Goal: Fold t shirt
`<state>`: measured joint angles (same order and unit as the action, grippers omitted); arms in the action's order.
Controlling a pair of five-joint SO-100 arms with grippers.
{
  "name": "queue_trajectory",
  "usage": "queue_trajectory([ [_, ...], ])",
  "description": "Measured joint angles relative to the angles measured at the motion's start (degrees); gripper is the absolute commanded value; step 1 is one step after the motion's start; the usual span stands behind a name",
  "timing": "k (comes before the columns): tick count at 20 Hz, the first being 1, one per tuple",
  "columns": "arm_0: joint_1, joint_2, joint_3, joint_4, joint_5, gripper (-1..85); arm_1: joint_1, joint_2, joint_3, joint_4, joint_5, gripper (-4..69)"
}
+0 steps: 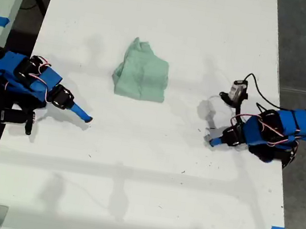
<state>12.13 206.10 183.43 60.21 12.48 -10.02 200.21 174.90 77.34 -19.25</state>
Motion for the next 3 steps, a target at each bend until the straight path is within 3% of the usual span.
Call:
queue_trajectory([
  [3,0.09,0.00,0.00,0.00,0.00,14.9,0.00,0.00,0.00,0.00,0.00,2.9],
])
